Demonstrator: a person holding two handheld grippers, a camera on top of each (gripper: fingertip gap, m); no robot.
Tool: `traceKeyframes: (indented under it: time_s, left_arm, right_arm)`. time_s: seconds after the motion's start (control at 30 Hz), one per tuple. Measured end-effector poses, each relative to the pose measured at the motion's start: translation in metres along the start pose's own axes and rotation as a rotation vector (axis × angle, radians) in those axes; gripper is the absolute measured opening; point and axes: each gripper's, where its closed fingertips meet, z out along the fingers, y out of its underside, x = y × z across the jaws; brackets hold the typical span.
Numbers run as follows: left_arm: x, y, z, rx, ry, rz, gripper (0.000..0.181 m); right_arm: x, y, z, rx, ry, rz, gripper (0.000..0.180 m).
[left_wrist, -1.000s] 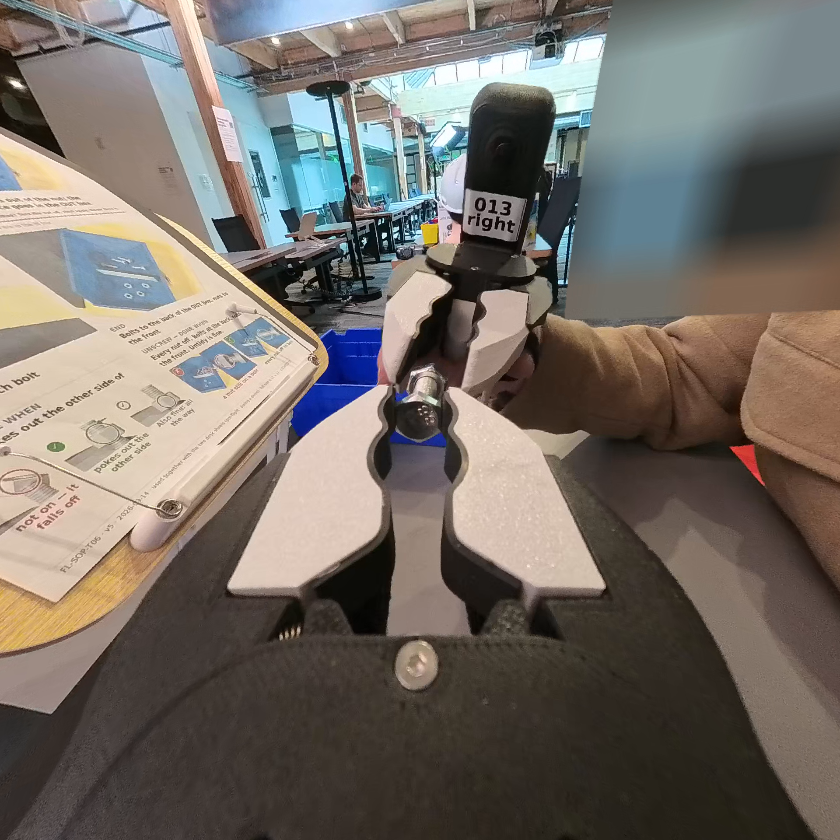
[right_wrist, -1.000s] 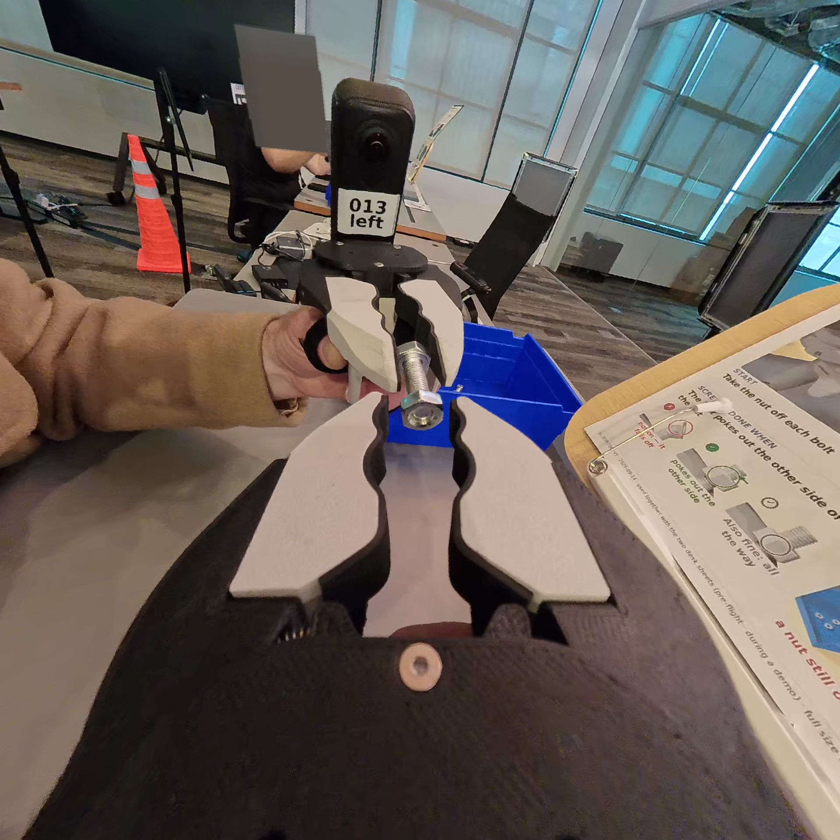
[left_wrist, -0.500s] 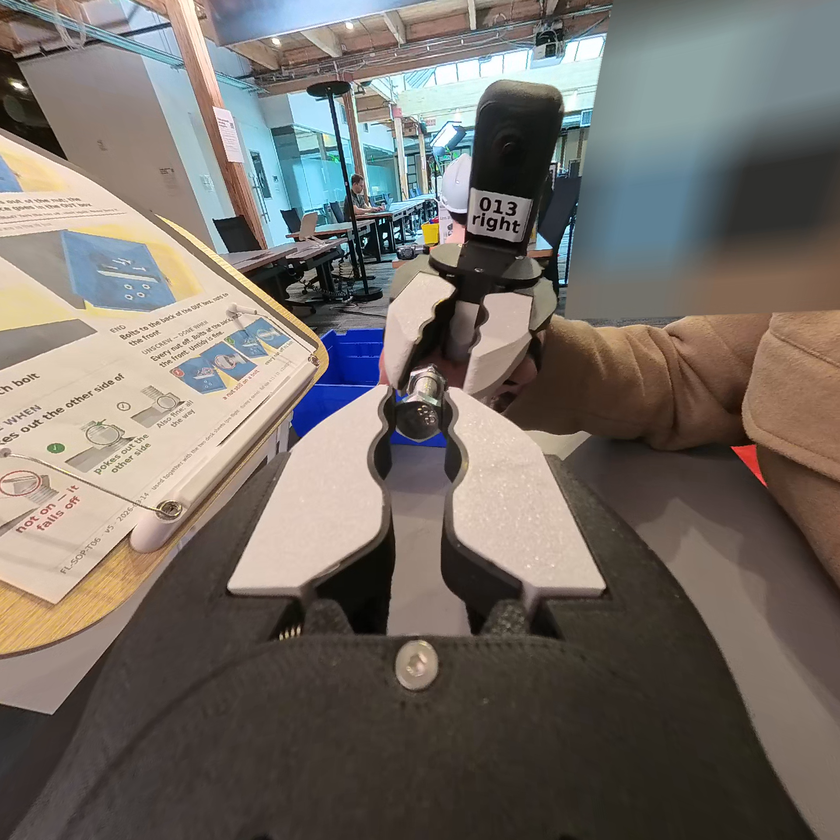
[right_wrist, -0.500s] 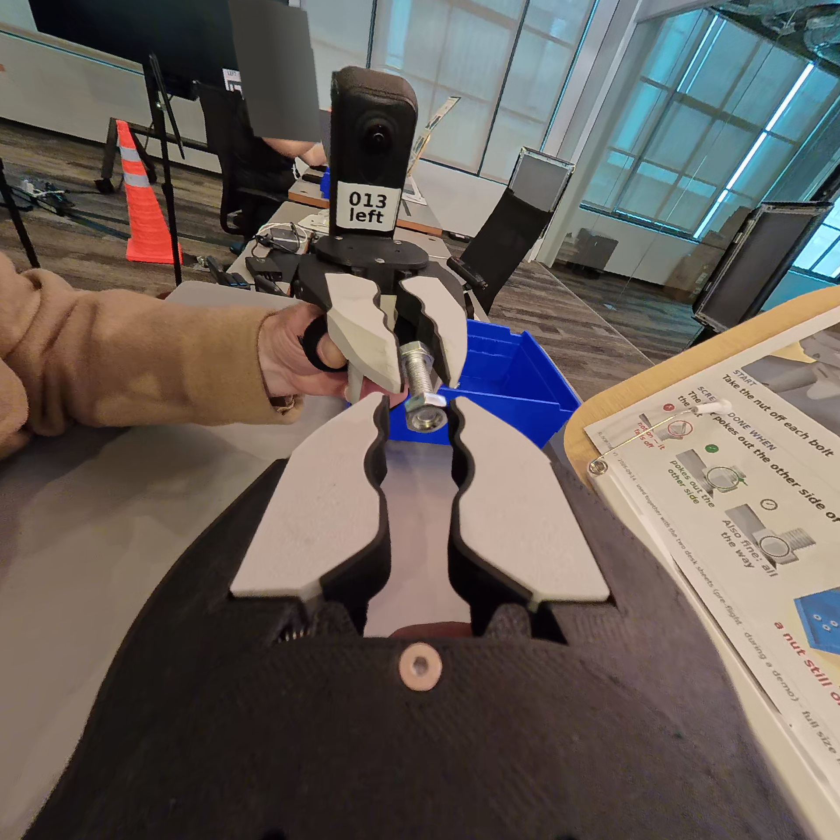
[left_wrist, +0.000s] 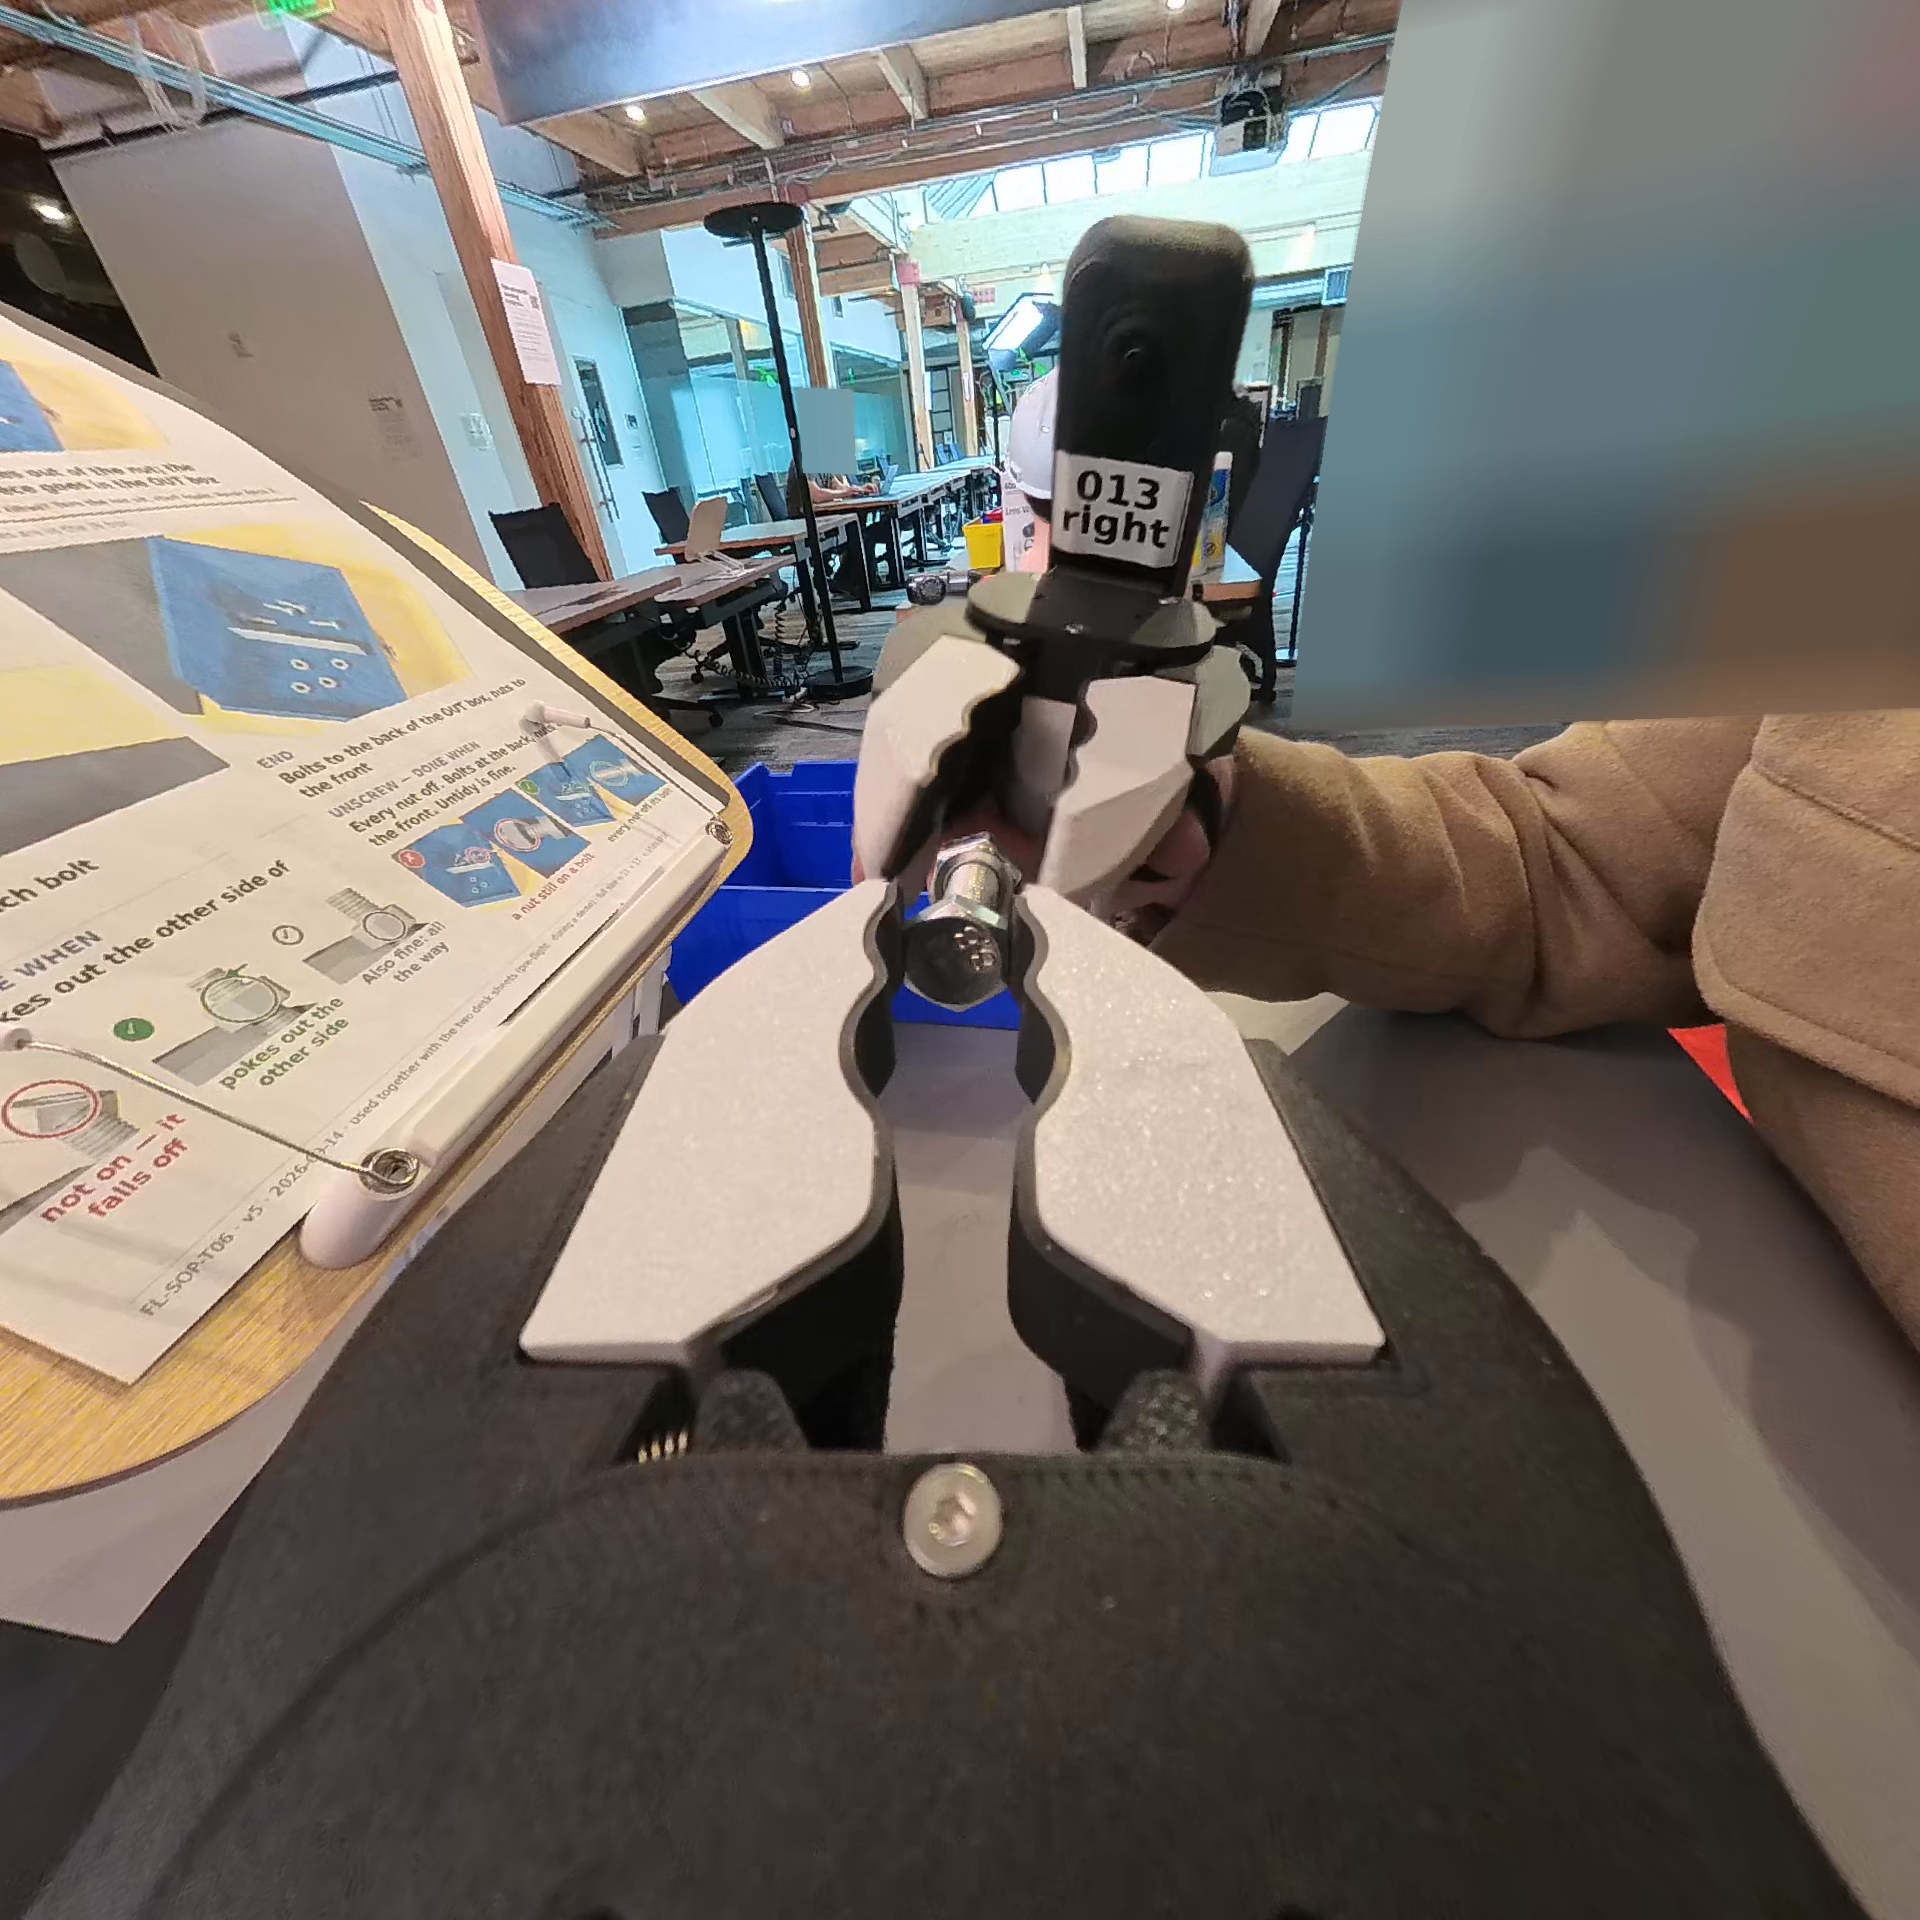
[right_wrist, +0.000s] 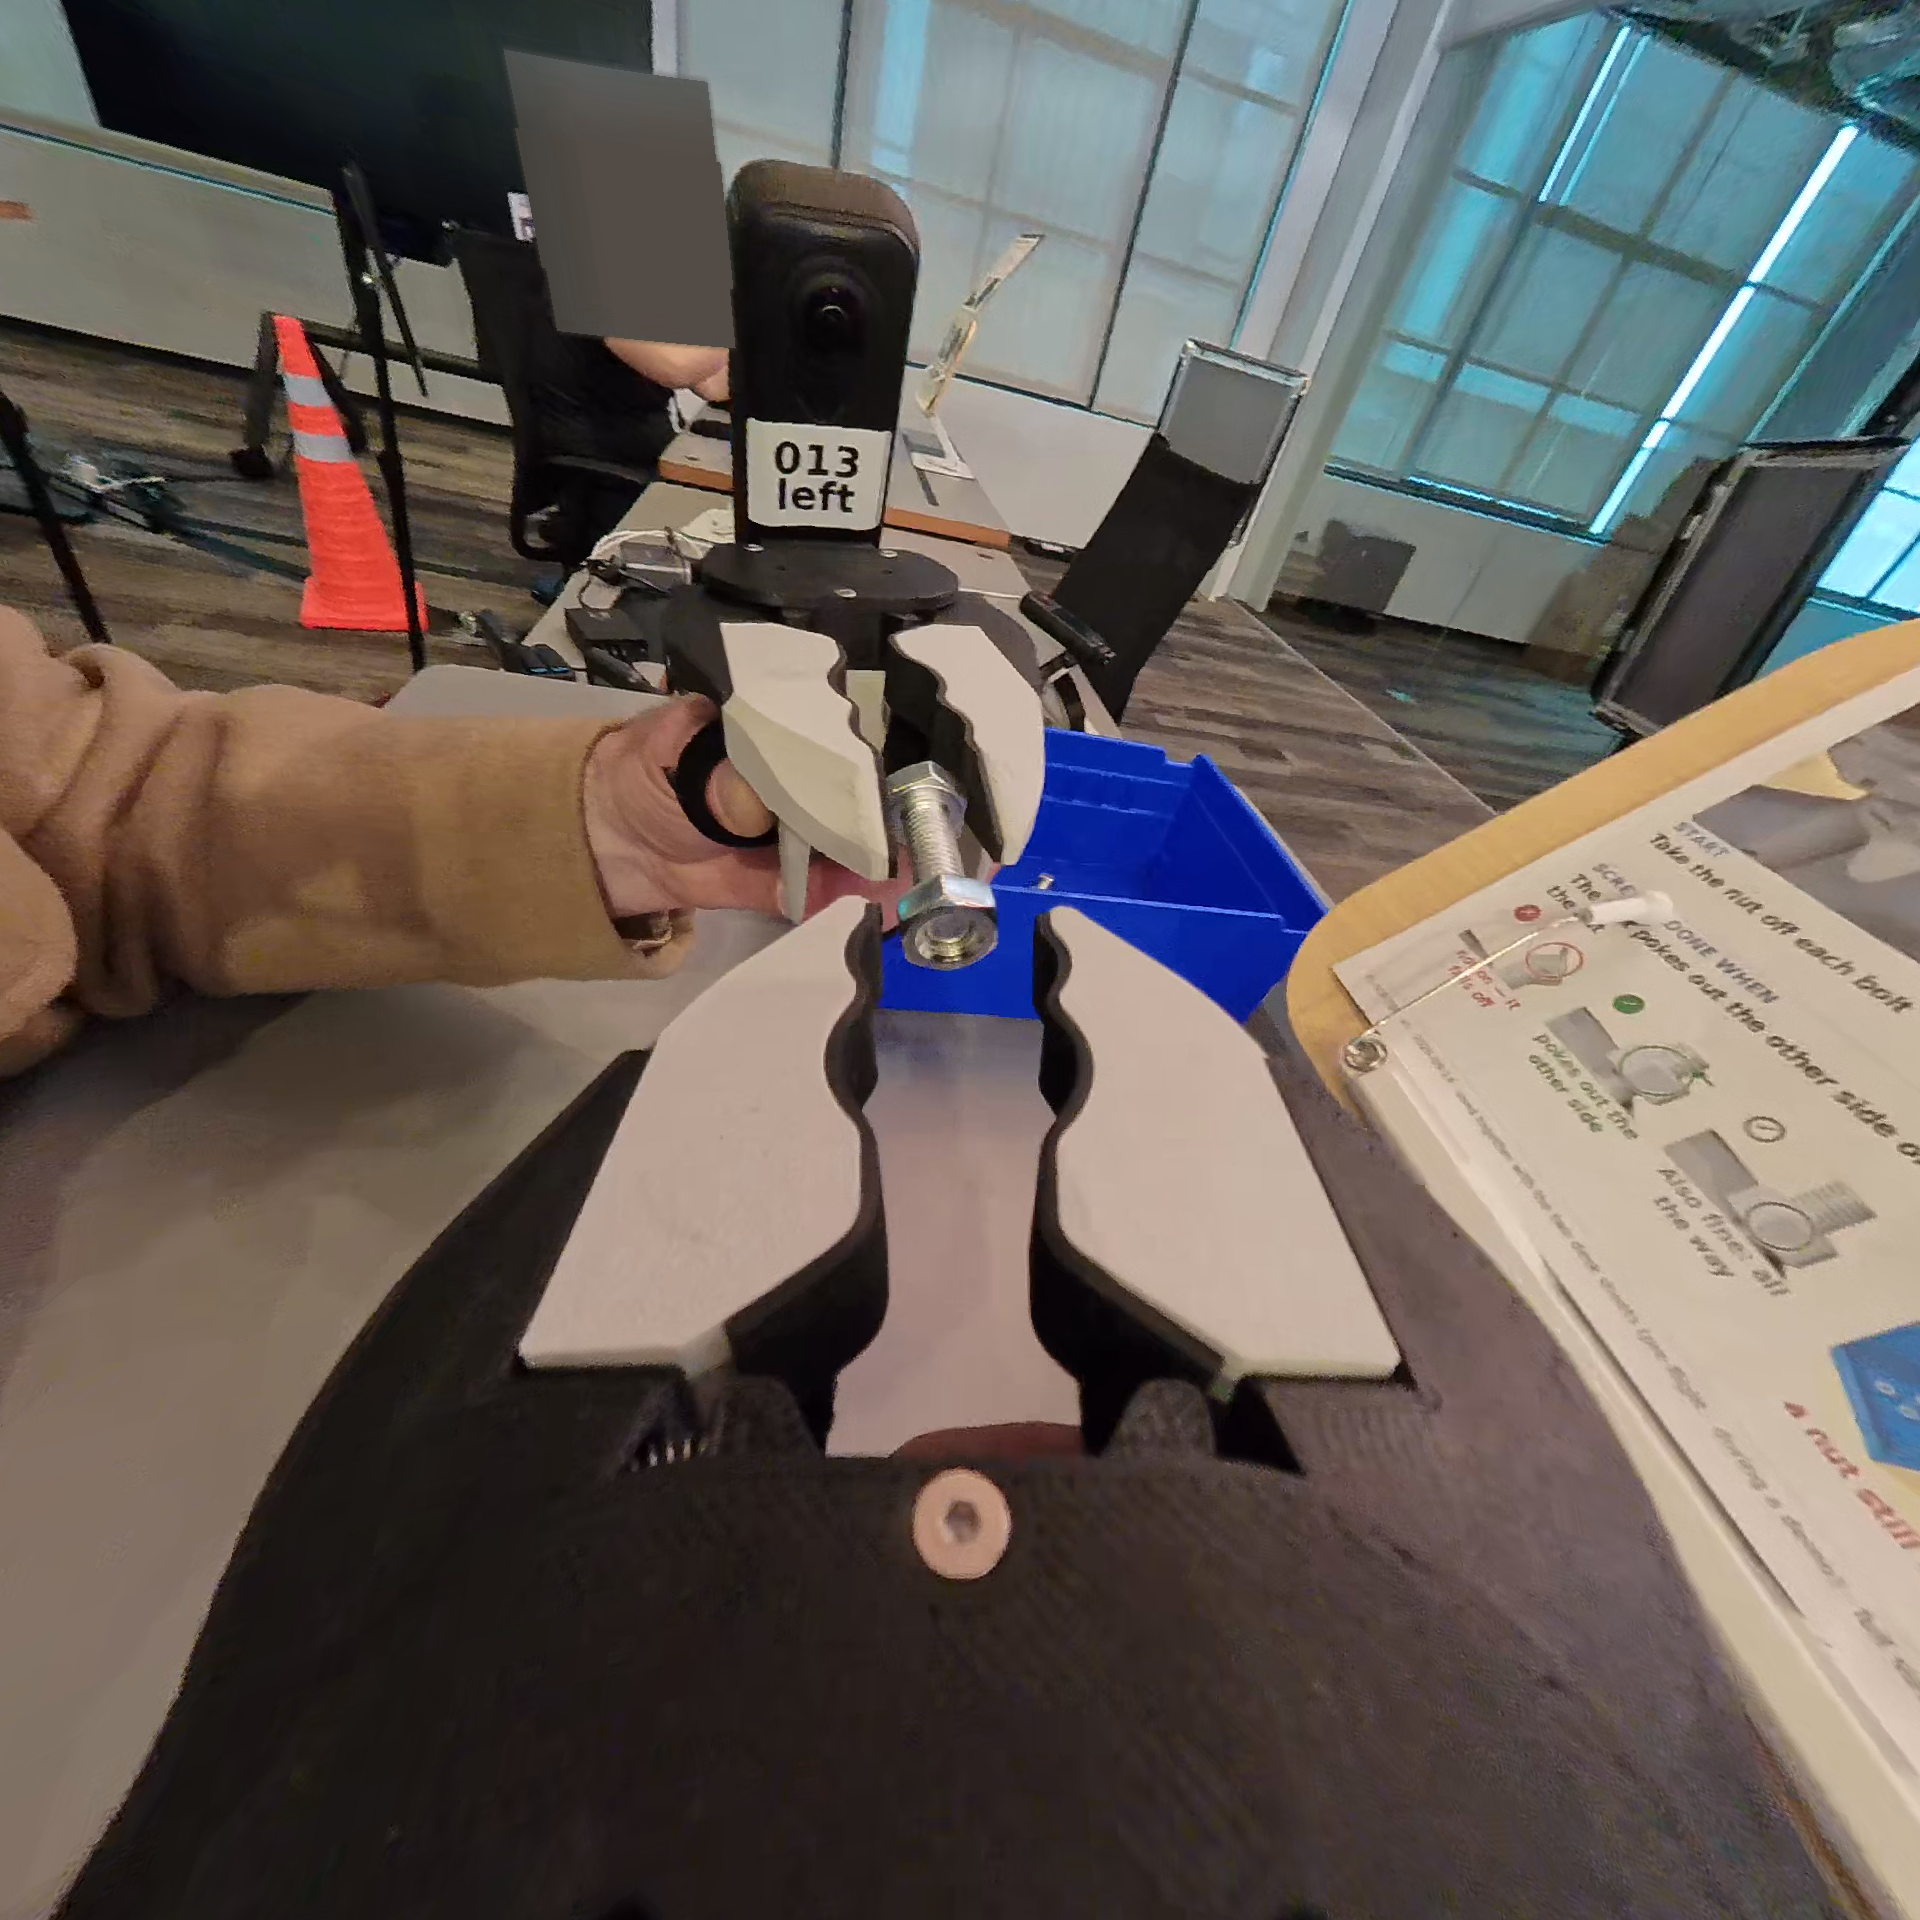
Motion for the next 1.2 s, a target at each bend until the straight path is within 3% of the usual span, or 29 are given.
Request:
traceKeyframes:
  time_s: [0.03,0.33,0.73,0.93,1.1,1.2]
  left_arm:
    - [0.001,0.0,0.0,0.0,0.003,0.001,0.018]
    - [0.003,0.001,0.003,-0.004,0.01,0.004,0.018]
    - [0.01,-0.004,0.002,0.038,0.066,-0.01,0.019]
    - [0.015,-0.012,-0.001,0.01,0.003,0.19,0.042]
    - [0.022,-0.008,0.001,-0.112,-0.051,0.386,0.03]
    - [0.022,-0.009,0.0,-0.113,-0.051,0.383,0.019]
  right_arm:
    - [-0.002,0.001,0.001,0.0,-0.007,0.001,0.027]
    - [-0.004,-0.003,0.002,0.023,-0.006,-0.022,0.018]
    - [-0.009,-0.009,0.0,0.054,-0.026,-0.036,0.018]
    - [-0.011,-0.015,-0.006,0.125,-0.128,0.124,0.018]
    - [-0.015,-0.016,-0.009,0.162,-0.211,0.215,0.018]
    - [-0.018,-0.017,-0.009,0.169,-0.243,0.242,0.018]
